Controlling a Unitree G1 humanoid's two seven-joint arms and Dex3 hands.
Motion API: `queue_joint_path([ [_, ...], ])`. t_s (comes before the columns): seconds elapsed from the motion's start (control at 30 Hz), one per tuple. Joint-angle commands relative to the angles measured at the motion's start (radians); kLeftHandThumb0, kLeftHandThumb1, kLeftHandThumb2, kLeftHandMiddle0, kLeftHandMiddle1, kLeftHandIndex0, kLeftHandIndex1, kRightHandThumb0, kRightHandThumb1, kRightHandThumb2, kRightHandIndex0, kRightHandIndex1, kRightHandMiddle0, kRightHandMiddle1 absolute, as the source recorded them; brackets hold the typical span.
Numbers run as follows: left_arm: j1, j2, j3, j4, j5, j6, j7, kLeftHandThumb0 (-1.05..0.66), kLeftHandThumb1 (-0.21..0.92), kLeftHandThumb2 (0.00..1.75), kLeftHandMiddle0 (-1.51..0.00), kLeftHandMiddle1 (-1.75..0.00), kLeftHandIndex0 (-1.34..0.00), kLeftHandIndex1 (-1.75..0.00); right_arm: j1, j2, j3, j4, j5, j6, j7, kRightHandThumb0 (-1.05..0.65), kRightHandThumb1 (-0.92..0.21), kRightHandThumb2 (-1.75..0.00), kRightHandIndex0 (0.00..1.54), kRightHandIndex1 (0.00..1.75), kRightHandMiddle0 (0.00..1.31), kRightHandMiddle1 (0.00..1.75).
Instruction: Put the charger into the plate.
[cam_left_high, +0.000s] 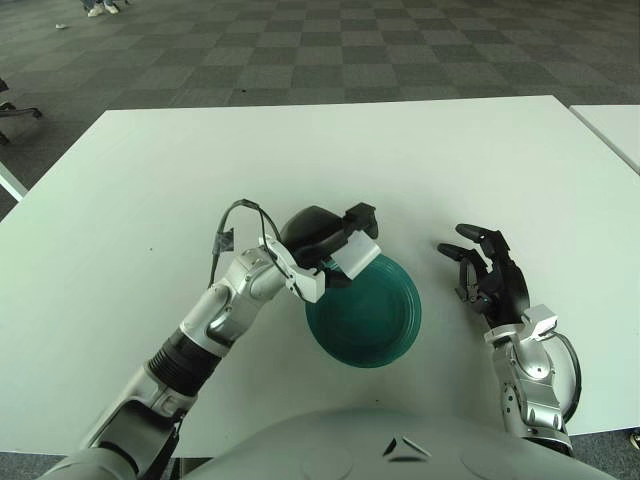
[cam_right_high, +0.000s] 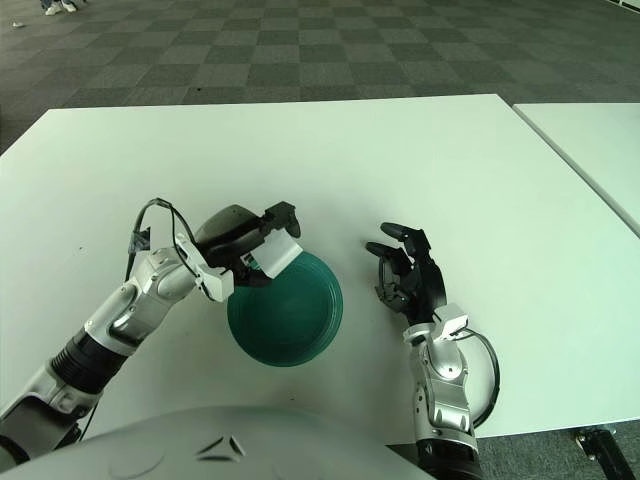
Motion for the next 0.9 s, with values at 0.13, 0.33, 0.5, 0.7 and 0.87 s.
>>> queue_joint_path([
  [0.13, 0.030, -0.004, -0.027, -0.008, 0.008, -0.025, -0.012, -0.46, 0.34, 1.28, -1.05, -1.75, -0.58, -1.75, 0.037, 0.023, -0.002, 0.075, 0.016, 0.102, -0.018, -0.53, -0.67, -0.79, 0.34, 0.87, 0.08, 1.13],
  [0.33, 0.041, 0.001, -0.037, -0.001, 0.017, -0.048, -0.010, -0.46, 0.35, 1.27, -1.04, -1.75, -0.58, -1.75, 0.034, 0.029, 0.003, 0.066, -0.001, 0.119, -0.043, -0.53, -0.67, -0.78, 0.34, 0.88, 0.06, 1.13],
  [0.5, 0.051, 0.002, -0.044, 0.002, 0.016, -0.057, -0.016, -0.46, 0.35, 1.27, -1.03, -1.75, -0.58, -1.75, 0.033, 0.032, 0.006, 0.064, -0.006, 0.124, -0.055, -0.52, -0.67, -0.78, 0.33, 0.88, 0.03, 1.13],
  [0.7, 0.069, -0.001, -0.060, 0.015, 0.022, -0.065, -0.014, -0.46, 0.35, 1.27, -1.02, -1.75, -0.58, -1.75, 0.032, 0.038, 0.007, 0.062, 0.004, 0.127, -0.055, -0.52, -0.66, -0.78, 0.33, 0.88, 0.03, 1.14],
  [0.87, 0.073, -0.007, -0.061, 0.029, 0.014, -0.082, -0.005, -0.46, 0.36, 1.26, -0.98, -1.75, -0.57, -1.75, 0.030, 0.040, 0.005, 0.063, 0.021, 0.132, -0.043, -0.53, -0.65, -0.77, 0.31, 0.89, 0.02, 1.15],
])
